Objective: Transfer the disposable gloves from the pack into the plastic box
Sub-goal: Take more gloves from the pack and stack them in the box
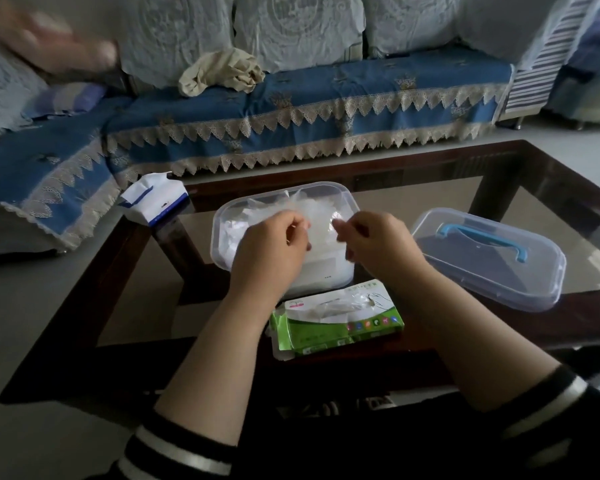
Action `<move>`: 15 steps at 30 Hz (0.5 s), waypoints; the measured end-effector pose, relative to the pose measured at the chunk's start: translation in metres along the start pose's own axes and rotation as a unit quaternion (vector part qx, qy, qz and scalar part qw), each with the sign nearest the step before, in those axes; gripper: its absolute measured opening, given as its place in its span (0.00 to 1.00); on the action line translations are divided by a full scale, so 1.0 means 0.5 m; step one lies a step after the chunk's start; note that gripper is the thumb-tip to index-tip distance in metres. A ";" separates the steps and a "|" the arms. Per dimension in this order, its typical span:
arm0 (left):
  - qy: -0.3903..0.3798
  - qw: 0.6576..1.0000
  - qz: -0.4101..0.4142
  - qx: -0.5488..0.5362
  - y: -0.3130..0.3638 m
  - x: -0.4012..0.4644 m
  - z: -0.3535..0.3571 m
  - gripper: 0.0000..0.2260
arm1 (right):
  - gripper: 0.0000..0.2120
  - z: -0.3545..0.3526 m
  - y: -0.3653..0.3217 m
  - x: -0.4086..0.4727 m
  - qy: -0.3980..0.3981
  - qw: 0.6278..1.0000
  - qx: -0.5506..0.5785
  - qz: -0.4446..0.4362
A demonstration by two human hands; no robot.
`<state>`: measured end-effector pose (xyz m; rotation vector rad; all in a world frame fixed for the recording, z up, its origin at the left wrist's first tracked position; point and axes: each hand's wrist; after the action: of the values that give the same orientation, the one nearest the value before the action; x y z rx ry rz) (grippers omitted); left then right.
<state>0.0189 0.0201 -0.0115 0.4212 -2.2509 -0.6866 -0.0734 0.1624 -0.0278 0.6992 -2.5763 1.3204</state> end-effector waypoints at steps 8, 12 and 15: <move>-0.282 0.953 -0.110 0.027 -0.053 -0.096 0.076 0.19 | 0.17 0.059 0.069 -0.077 -0.210 0.967 -0.138 -0.045; -0.309 0.946 -0.100 0.017 -0.065 -0.116 0.105 0.32 | 0.08 0.072 0.078 -0.079 -0.176 0.969 -0.157 -0.067; -0.281 0.955 -0.096 0.017 -0.078 -0.120 0.114 0.34 | 0.07 0.076 0.075 -0.079 -0.148 0.980 -0.122 -0.060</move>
<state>0.0217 0.0374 -0.1013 0.5155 -2.7838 -0.9643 -0.0540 0.1639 -0.0916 1.0509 -2.8033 0.9025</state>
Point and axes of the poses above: each hand's wrist, its own x-axis towards the middle knuckle, its own z-axis out of the palm, y = z × x, and after that the axes turned 15 degrees about y, right-handed
